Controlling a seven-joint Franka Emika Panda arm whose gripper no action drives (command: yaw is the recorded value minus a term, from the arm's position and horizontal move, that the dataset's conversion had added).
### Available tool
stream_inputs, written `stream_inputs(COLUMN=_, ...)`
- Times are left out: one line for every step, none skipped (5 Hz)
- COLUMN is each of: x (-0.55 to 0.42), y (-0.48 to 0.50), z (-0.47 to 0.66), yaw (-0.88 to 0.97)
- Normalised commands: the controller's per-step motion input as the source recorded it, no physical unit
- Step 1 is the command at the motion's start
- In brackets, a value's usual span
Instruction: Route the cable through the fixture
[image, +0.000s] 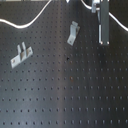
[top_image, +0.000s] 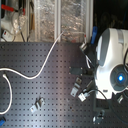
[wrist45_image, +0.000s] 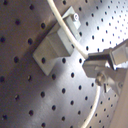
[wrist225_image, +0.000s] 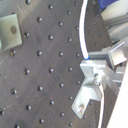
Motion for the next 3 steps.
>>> stream_inputs(x=0.004, y=0.189, z=1.00, yaw=0.00)
stream_inputs(x=-0.004, y=0.014, z=0.60, yaw=0.00)
stream_inputs(x=-0.029, y=0.009, z=0.30, yaw=0.00)
